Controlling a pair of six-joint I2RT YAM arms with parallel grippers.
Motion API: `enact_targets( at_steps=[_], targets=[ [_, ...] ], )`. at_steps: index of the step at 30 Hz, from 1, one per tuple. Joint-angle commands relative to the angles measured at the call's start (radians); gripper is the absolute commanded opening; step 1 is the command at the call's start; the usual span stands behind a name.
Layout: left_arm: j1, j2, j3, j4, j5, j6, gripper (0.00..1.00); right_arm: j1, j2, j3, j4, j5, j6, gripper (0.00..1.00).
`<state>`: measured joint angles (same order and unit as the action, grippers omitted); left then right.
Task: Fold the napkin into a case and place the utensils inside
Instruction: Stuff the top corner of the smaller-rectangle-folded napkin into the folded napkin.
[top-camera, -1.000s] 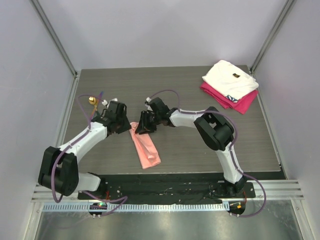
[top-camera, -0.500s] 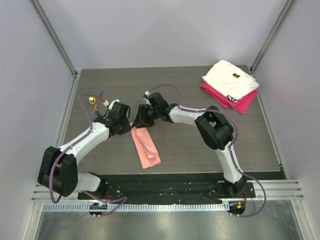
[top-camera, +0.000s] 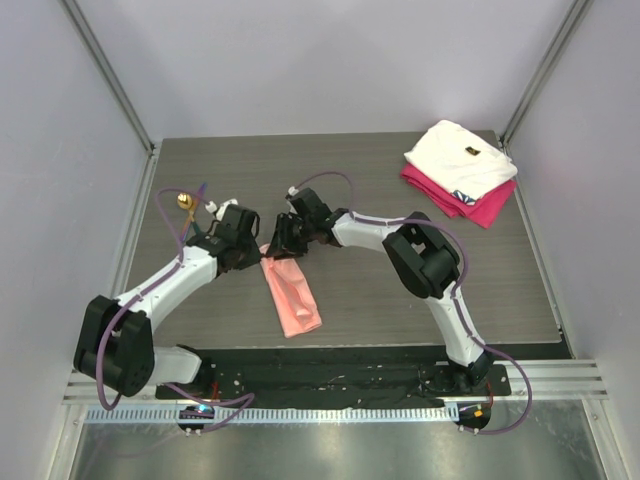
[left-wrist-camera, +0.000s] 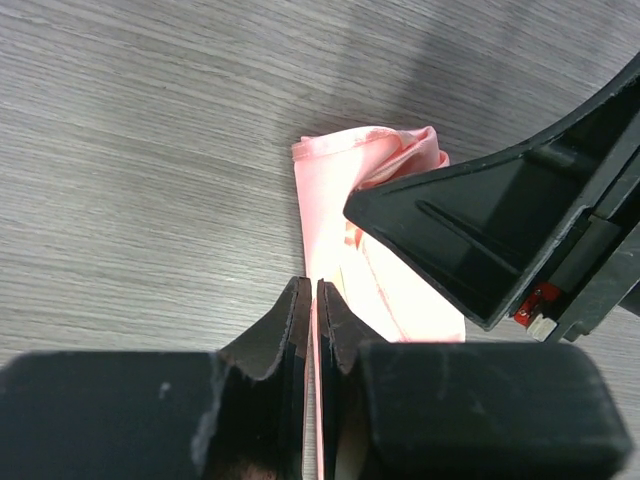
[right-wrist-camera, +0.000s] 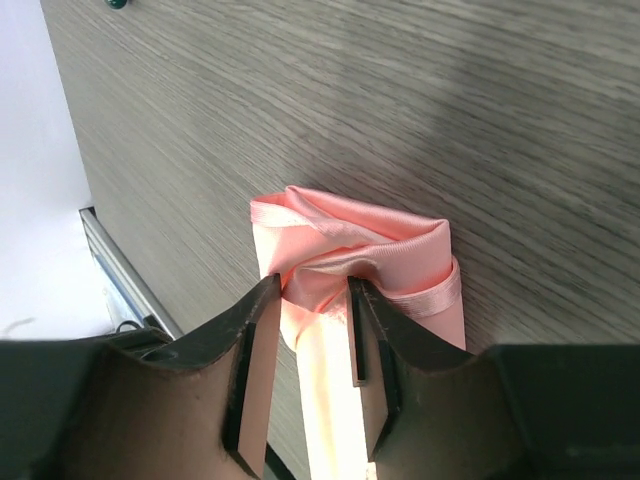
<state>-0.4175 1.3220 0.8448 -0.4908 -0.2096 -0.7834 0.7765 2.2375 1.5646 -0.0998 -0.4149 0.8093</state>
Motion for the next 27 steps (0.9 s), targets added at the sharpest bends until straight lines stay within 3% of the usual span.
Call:
enact_targets(
  at_steps=[1, 4, 6, 10, 15, 27],
  targets=[
    [0.002, 0.006, 0.007, 0.012, 0.003, -0.011, 0.10, 0.012, 0.011, 0.054, -0.028, 0.048, -0.029, 0.38],
    [0.002, 0.006, 0.010, 0.012, 0.021, -0.005, 0.17, 0.012, 0.016, 0.061, -0.028, 0.044, -0.025, 0.29],
    [-0.001, 0.003, 0.013, 0.015, 0.029, 0.012, 0.19, 0.012, 0.005, 0.055, -0.023, 0.044, -0.021, 0.16],
    [-0.013, 0.031, 0.040, 0.008, 0.030, 0.041, 0.24, 0.006, -0.056, 0.026, 0.002, 0.025, -0.004, 0.02],
    [-0.043, 0.108, 0.099, -0.015, 0.019, 0.059, 0.25, -0.009, -0.122, -0.020, 0.026, -0.002, 0.019, 0.01],
    [-0.148, 0.232, 0.183, -0.080, -0.177, 0.076, 0.17, -0.028, -0.157, -0.118, 0.086, -0.027, 0.054, 0.01]
  ],
)
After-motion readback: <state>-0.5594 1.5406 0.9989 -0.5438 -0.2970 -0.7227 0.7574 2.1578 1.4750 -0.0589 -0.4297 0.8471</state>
